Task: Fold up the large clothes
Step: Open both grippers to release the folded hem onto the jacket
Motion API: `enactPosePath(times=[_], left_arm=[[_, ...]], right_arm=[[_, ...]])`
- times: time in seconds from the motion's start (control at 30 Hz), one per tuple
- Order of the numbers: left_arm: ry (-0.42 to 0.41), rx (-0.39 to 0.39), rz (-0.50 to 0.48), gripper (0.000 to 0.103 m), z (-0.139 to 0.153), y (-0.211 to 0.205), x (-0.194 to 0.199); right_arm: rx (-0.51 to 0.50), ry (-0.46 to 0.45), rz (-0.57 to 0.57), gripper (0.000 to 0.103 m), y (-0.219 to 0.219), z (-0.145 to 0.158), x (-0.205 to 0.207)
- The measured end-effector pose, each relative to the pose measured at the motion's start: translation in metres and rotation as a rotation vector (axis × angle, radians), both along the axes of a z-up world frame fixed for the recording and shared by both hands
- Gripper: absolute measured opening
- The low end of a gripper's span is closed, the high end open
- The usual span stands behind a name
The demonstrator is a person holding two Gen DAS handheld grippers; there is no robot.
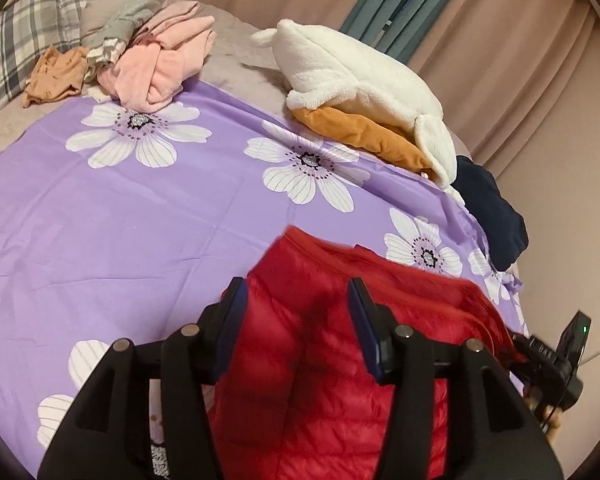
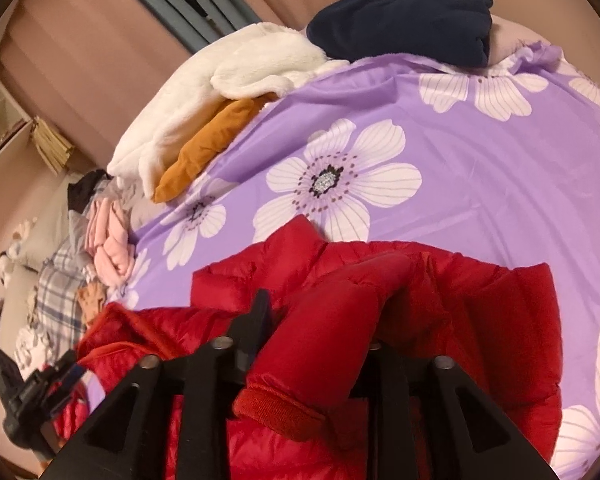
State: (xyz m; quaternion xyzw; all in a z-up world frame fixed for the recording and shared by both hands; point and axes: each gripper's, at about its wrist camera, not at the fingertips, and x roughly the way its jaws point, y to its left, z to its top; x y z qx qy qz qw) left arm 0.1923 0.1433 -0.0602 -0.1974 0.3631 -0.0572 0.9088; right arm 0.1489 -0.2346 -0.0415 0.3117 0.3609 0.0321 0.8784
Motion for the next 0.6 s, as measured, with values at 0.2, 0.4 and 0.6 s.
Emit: enactPosePath(times=[0.2, 0.4, 0.6], left_arm=[[-0.018, 0.006, -0.037, 0.056, 0.001, -0.002, -0.021], [0.006, 0.016, -0.085, 0.056, -0.011, -0.012, -0.031], [0.029, 0.09, -0.165, 0.056, -0.027, -0.039, -0.037]], right_arm=[[0.102, -0.087, -0.036, 0.071, -0.01, 0.019, -0.01], [-0.009, -0.106, 0.008, 0.071, 0.001, 0.034, -0.028], [-0.305, -0.108, 0.12, 0.071, 0.04, 0.029, -0.051]])
